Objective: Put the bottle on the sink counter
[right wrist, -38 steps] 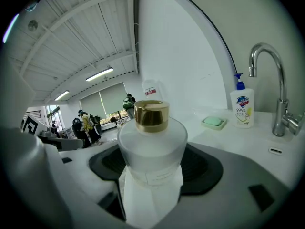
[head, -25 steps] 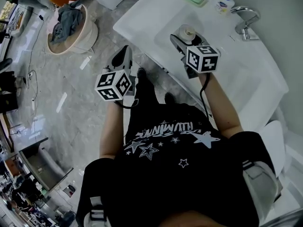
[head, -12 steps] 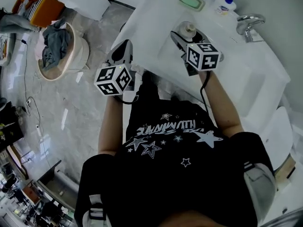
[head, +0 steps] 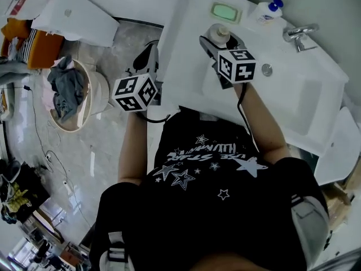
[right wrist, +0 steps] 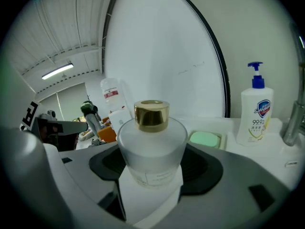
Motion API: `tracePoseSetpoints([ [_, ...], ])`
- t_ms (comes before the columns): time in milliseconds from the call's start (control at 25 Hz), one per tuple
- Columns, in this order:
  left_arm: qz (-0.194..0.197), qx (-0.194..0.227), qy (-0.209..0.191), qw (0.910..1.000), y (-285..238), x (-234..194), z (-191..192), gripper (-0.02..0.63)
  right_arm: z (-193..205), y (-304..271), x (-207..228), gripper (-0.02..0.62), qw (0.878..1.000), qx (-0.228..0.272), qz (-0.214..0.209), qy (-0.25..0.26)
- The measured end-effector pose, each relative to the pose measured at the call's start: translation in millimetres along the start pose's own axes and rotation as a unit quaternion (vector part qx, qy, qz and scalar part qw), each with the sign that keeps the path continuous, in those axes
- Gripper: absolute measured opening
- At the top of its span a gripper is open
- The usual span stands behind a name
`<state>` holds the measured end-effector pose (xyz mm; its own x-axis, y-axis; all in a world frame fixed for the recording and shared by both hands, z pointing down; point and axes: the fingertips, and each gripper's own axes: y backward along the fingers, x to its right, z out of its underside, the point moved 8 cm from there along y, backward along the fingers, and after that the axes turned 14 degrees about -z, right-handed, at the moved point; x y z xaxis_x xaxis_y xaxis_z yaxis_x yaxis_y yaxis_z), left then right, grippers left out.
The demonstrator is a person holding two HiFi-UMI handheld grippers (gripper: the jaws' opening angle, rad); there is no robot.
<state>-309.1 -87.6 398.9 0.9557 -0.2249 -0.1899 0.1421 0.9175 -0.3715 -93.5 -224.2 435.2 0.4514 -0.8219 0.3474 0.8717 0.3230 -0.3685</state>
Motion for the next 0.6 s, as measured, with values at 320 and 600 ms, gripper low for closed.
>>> tracePoseSetpoints([
  [320, 0.055, -0.004, -0.014, 0.9984, -69, -31, -36, 0.007, -22, -55, 11, 0.318, 0.998, -0.005, 0.065, 0.002],
  [600, 0.088, -0.012, -0.029, 0.9956, -121, -44, -51, 0.008, -35, -100, 29, 0.318, 0.994, -0.008, 0.109, -0.005],
])
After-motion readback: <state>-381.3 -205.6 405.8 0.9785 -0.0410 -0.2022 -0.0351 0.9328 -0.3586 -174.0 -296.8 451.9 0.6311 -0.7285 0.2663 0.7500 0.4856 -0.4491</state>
